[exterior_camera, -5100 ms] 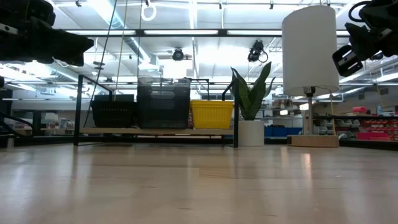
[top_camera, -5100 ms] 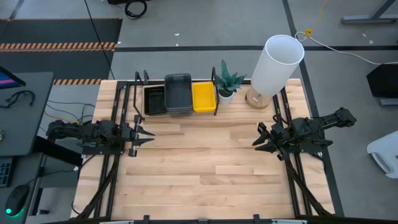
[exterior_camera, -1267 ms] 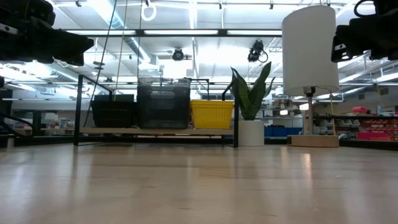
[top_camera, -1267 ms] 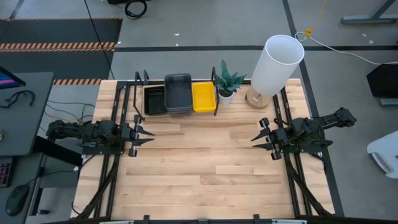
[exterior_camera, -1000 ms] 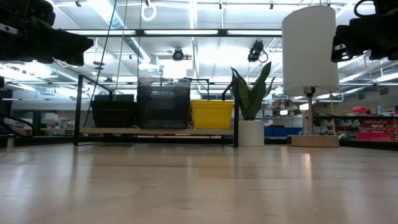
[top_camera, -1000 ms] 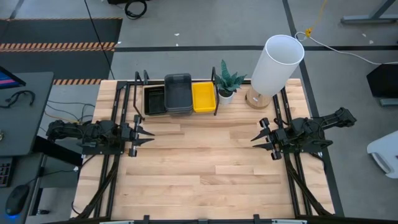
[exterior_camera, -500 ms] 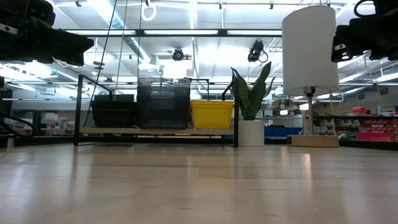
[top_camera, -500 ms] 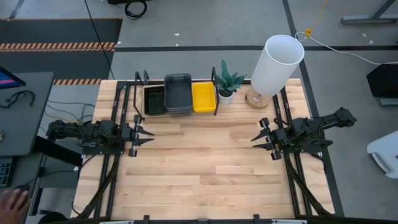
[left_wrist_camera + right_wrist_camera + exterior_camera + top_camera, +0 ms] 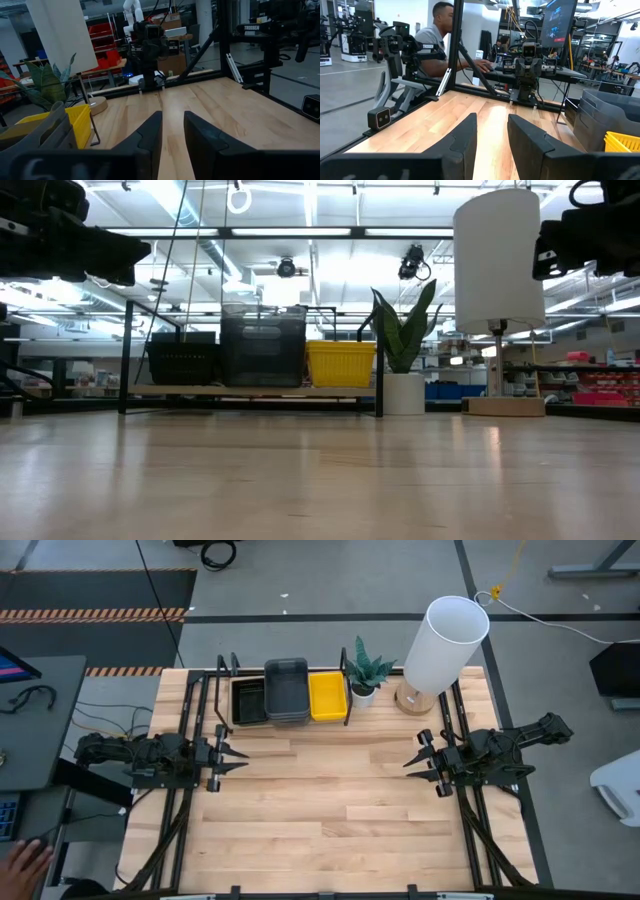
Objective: Stack baskets on shelf by color
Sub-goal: Return to Home Position
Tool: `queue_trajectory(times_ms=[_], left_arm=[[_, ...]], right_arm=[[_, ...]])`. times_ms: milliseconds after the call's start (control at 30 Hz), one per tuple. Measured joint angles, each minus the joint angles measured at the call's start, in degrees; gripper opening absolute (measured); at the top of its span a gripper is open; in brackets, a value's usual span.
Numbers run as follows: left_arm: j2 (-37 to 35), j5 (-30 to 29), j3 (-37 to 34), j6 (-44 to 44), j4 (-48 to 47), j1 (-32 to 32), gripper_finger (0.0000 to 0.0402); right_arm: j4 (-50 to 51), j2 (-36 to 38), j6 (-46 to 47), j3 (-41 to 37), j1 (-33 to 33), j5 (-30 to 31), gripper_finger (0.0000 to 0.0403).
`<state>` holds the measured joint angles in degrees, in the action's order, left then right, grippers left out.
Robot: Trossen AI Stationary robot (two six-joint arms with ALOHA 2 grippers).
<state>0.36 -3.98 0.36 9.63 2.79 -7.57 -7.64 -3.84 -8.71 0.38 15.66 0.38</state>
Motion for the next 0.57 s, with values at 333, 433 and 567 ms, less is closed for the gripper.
queue_trajectory(times_ms=[333, 433, 567], left_arm=[[0.0, 0.0, 0.0, 0.0, 0.0, 0.0, 0.0081], [-0.01, 0.0, 0.0, 0.0, 0.0, 0.0, 0.0082], [0.0, 0.0, 0.0, 0.0, 0.0, 0.0, 0.0088]], right_arm=[[0.0, 0.0, 0.0, 0.0, 0.0, -0.01, 0.0114], [0.01, 0.0, 0.0, 0.0, 0.0, -0.02, 0.0114], [0.02, 0.0, 0.0, 0.0, 0.0, -0.02, 0.0114]])
